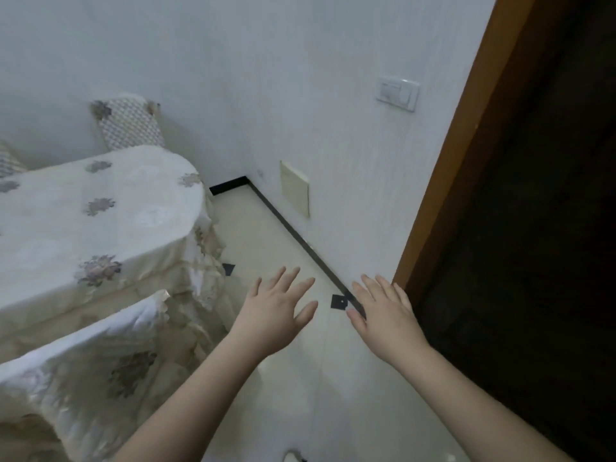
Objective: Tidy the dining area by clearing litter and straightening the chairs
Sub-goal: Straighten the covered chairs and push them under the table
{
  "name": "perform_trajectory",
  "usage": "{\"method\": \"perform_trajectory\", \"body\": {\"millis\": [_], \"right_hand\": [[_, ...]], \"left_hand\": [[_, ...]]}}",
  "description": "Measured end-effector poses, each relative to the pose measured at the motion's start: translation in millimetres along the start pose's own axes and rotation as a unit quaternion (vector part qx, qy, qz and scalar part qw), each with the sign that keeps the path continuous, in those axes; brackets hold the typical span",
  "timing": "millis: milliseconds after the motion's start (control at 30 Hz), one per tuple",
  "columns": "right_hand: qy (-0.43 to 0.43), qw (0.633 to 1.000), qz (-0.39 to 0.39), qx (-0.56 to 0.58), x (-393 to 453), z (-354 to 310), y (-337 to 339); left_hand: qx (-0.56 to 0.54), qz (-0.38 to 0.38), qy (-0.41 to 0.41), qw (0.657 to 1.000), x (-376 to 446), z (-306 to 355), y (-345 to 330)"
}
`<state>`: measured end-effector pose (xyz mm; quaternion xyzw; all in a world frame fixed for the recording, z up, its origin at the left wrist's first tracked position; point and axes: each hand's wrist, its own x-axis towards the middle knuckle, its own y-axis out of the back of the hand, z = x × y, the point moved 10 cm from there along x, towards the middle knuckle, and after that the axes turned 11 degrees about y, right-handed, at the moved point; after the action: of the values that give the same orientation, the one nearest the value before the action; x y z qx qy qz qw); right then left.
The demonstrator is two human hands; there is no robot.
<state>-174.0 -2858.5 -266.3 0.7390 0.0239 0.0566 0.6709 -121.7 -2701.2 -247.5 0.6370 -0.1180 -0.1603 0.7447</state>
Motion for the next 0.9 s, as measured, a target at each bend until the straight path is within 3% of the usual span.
{"method": "perform_trajectory", "body": {"millis": [167, 367, 767, 900], "right_hand": [[0.032, 0.999, 0.012, -0.035, 94.7, -14.5, 39.2], [0.06, 0.996, 0.043, -0.041, 193.9, -24.9, 84.1], [0.071, 0.991, 0.103, -0.05, 348.4, 34.4, 133.0], [0.092, 0.991, 0.091, -0.032, 401.0, 64.7, 133.3]], "left_hand": [[-0.008, 0.034, 0.041, 0.999, 71.2, -50.9, 41.5], [0.014, 0.093, 0.025, 0.995, 153.6, -87.6, 106.5], [0.051, 0.15, 0.045, 0.986, 297.0, -105.7, 171.7], [0.079, 0.162, 0.06, 0.982, 348.0, -102.6, 190.2]]}}
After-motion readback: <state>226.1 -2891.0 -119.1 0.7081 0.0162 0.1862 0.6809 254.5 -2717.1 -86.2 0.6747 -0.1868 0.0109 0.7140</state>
